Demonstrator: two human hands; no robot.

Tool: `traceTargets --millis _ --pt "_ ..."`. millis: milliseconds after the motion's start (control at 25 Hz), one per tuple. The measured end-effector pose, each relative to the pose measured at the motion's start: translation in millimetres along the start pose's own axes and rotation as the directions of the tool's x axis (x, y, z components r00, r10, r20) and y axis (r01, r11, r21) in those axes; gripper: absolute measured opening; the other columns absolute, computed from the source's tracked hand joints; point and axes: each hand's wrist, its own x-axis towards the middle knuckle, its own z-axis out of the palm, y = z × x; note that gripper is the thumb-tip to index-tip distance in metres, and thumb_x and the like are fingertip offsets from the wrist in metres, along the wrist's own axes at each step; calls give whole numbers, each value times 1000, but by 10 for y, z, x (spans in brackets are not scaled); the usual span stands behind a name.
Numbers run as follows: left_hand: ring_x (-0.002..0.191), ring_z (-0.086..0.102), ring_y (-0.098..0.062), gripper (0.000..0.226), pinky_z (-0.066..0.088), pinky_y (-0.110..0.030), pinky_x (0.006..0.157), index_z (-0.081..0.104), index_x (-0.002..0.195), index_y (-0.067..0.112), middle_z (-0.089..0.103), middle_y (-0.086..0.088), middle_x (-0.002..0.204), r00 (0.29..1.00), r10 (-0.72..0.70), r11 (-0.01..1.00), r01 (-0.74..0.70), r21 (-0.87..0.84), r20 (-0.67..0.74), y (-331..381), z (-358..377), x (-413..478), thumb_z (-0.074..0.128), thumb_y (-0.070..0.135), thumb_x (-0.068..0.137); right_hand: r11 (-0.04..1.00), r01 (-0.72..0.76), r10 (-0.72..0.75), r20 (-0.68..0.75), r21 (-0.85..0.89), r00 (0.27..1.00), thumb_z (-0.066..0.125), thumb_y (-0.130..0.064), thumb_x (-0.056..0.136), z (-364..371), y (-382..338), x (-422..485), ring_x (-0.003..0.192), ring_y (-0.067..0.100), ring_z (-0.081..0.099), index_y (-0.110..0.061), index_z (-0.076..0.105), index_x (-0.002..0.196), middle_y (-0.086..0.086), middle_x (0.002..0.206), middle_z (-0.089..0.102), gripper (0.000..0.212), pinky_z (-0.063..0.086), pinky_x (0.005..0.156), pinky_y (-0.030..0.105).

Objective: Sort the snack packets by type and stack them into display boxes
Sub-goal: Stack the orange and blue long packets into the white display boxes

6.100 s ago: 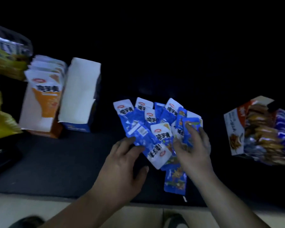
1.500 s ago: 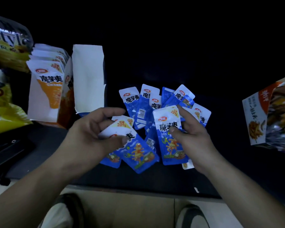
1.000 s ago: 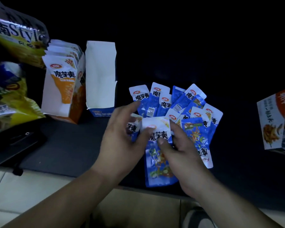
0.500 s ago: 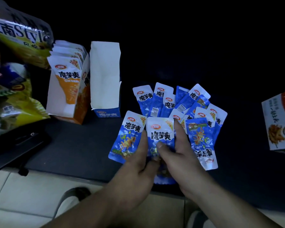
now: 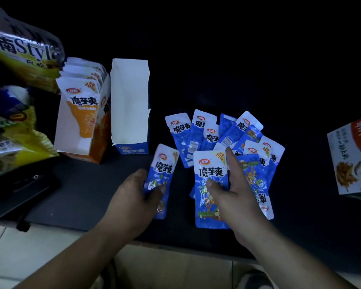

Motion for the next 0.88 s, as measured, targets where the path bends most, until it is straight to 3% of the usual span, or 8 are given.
traceTargets --millis 80,160,320,480,640,720,760,880 --pt "85 76 -14 2 59 -29 69 65 101 24 78 5 91 994 -57 923 88 -375 92 210 -9 -163 64 25 100 1000 -3 3 -21 2 1000 59 -11 102 -16 0 21 120 28 47 -66 24 148 -28 110 63 80 54 88 27" --pt "91 77 -14 17 57 -20 71 69 110 24 80 5 98 971 -5 816 142 -561 238 429 84 -297 59 12 102 1000 22 -21 -43 22 999 58 -15 104 -9 -2 16 122 33 55 -67 27 146 -38 102 69 74 54 96 41" --pt "76 71 -5 39 52 -15 69 62 128 42 76 9 85 978 132 922 -61 -382 163 510 363 -382 67 18 98 994 72 -64 -107 78 992 57 -33 103 40 25 -114 105 -16 63 -74 38 134 -41 116 65 55 53 89 21" --pt "101 57 1 68 41 -8 80 18 159 48 54 18 119 961 245 970 -242 -32 132 516 660 -542 49 52 98 998 22 -16 -119 51 993 56 -24 104 -53 145 -233 91 -8 69 -73 28 141 -32 117 68 68 57 84 26" --pt "125 49 4 84 44 -13 91 -28 141 50 15 40 142 932 148 987 -118 -109 332 733 964 -819 34 59 85 1000 -18 18 -100 0 995 63 -14 99 -370 164 -373 87 -8 70 -66 30 145 -33 106 71 77 55 74 14" --pt "126 50 5 81 43 -12 98 -16 151 52 23 44 142 878 244 969 -208 -132 411 733 1013 -796 42 47 94 999 -32 28 -123 -33 992 66 -9 97 -590 134 -401 91 0 74 -69 36 140 -28 107 73 80 62 78 27" --pt "124 52 4 75 43 -13 102 7 159 50 35 40 141 854 338 941 -304 -150 394 705 1024 -715 46 36 97 999 -36 31 -160 -33 987 66 -7 96 -730 157 -371 92 5 75 -70 38 137 -24 109 74 80 63 81 39" --pt "108 64 -11 44 54 -33 93 63 132 27 60 12 123 863 493 866 -499 39 105 535 1052 -343 58 20 88 998 -57 54 -292 -3 955 66 -9 97 -1102 222 -241 92 4 75 -69 33 142 -23 115 72 82 62 82 44"
